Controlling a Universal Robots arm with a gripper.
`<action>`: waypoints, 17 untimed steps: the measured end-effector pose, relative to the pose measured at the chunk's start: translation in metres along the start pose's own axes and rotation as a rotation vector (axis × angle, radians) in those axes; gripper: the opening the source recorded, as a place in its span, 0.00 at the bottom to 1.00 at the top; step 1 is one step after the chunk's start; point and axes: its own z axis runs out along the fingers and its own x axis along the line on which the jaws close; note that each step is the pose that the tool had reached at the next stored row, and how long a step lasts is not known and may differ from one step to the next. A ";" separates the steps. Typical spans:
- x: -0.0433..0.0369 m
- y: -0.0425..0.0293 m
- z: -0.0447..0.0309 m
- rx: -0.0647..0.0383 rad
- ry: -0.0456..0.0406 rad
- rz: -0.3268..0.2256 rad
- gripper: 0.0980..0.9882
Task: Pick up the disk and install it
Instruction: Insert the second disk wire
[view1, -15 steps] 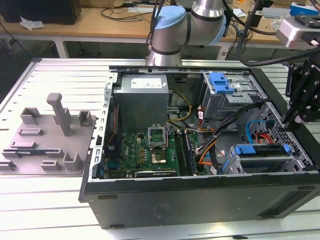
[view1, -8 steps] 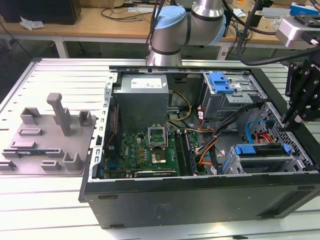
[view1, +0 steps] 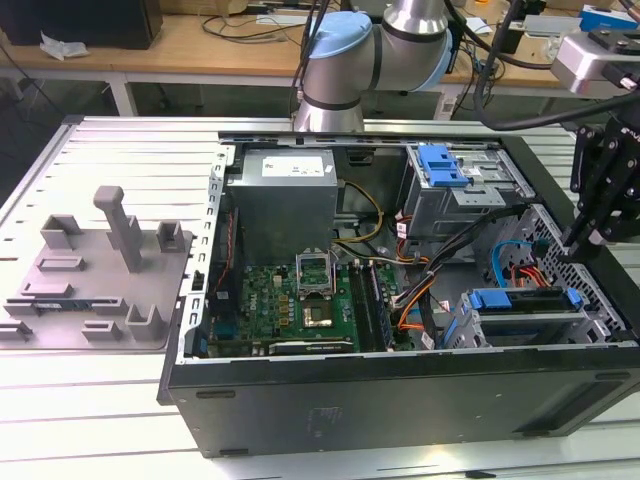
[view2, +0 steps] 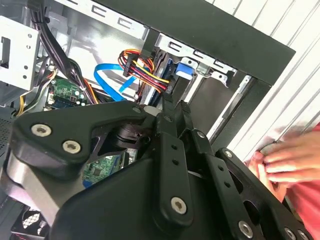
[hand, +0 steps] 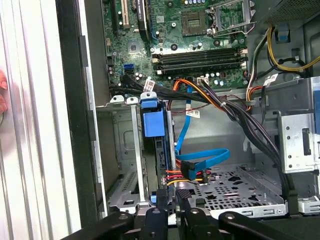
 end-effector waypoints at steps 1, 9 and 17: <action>-0.0001 0.0000 0.0000 0.000 0.0002 0.000 0.13; -0.0131 0.0012 -0.0067 -0.023 0.0682 -0.006 0.13; -0.0712 0.0070 -0.0088 -0.026 0.2271 -0.008 0.13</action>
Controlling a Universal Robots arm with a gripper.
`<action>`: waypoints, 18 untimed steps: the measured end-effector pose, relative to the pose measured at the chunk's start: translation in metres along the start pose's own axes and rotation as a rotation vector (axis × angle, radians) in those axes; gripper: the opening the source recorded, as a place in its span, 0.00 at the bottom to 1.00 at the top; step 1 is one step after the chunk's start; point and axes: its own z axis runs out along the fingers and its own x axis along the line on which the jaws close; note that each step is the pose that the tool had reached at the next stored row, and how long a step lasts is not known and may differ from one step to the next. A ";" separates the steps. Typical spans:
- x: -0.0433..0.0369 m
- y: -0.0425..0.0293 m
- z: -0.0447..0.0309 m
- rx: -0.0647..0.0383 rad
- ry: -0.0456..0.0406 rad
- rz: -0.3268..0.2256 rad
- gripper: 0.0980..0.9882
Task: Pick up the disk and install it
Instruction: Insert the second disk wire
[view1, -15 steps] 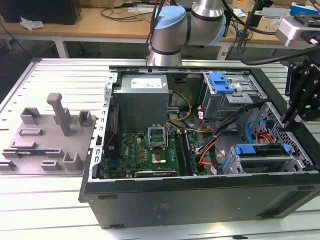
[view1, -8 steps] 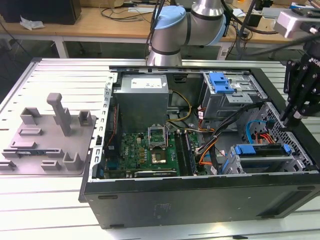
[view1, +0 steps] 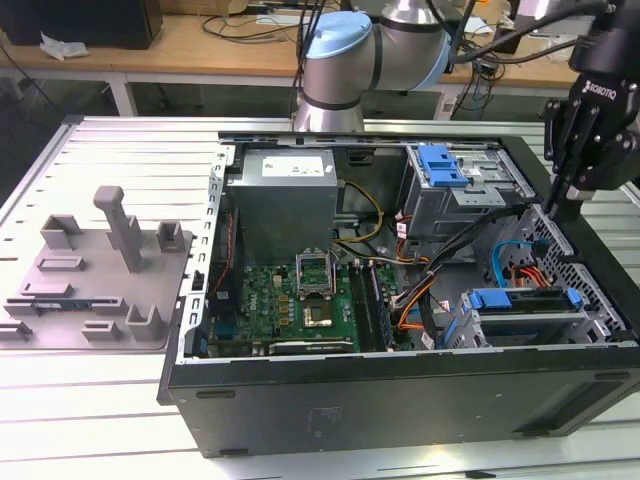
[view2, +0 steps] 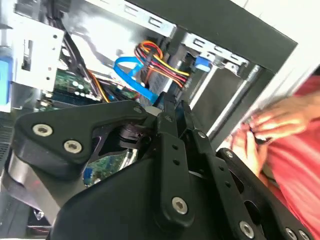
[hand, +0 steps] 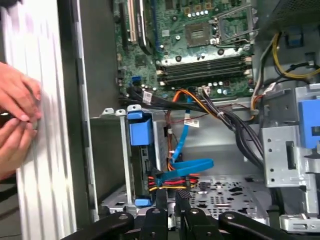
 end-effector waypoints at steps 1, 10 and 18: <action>-0.0024 0.0003 -0.0005 -0.007 0.0222 -0.002 0.13; -0.0103 -0.0015 0.0049 -0.090 0.0574 -0.027 0.13; -0.0139 -0.0041 0.0113 -0.099 0.0826 -0.036 0.29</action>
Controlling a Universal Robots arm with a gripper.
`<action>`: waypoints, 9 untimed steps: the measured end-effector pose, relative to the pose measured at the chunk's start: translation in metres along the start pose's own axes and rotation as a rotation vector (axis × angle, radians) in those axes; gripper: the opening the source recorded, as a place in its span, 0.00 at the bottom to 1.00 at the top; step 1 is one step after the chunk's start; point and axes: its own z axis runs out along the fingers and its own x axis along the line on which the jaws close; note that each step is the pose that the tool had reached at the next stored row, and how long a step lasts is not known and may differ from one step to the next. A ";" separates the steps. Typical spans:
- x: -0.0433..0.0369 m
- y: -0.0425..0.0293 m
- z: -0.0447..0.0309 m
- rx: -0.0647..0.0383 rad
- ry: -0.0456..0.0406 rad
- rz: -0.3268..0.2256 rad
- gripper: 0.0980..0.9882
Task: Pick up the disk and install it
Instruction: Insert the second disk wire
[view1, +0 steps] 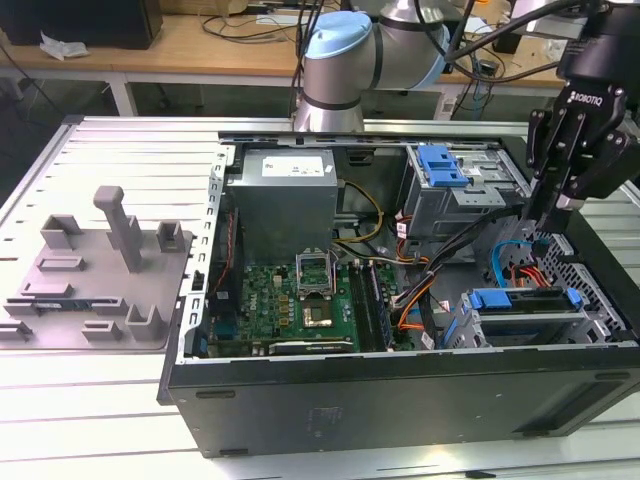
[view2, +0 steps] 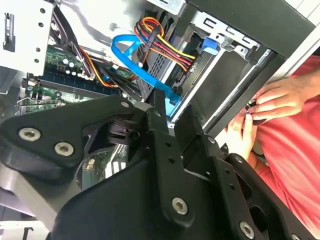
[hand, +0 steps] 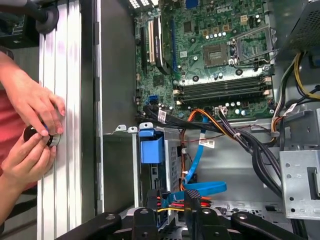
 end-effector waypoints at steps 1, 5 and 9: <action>-0.0002 -0.0009 0.0000 -0.002 0.0003 -0.001 0.29; -0.0008 -0.0034 0.0007 -0.008 0.0142 -0.005 0.29; -0.0023 -0.0041 0.0057 0.003 0.0197 -0.001 0.29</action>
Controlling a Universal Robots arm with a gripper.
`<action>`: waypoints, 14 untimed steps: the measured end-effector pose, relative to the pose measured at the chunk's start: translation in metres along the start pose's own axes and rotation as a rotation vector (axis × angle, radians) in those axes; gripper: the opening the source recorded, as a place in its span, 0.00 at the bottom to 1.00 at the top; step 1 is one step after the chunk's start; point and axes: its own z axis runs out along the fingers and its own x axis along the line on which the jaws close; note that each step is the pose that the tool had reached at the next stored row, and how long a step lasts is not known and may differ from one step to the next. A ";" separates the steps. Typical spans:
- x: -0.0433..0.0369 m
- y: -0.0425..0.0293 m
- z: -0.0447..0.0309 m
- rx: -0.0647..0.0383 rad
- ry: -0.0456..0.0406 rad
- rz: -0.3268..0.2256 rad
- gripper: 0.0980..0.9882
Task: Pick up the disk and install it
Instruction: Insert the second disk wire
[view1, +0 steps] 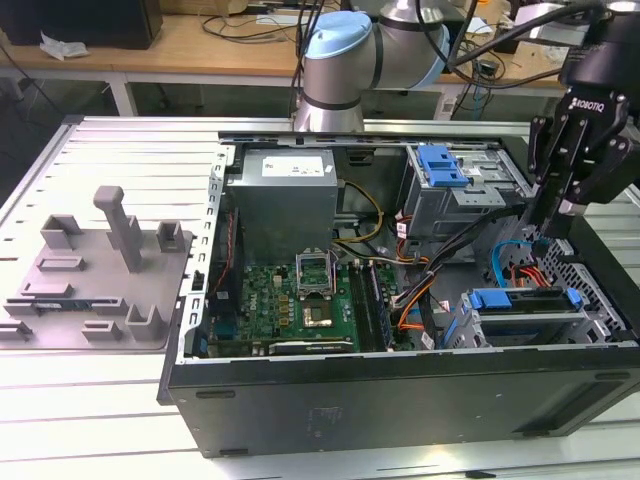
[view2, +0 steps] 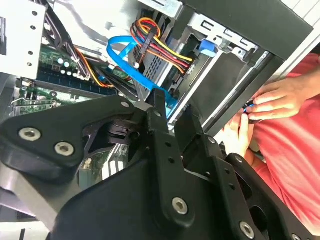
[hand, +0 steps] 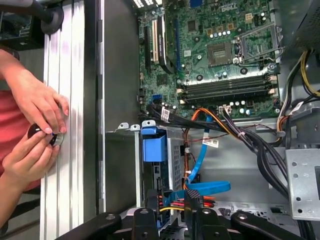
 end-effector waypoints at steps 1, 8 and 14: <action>0.0000 0.0000 0.0006 0.003 -0.0006 0.001 0.29; 0.0054 -0.0005 0.0046 0.007 -0.0015 0.003 0.29; 0.0044 0.0031 0.0097 0.029 -0.0036 0.012 0.29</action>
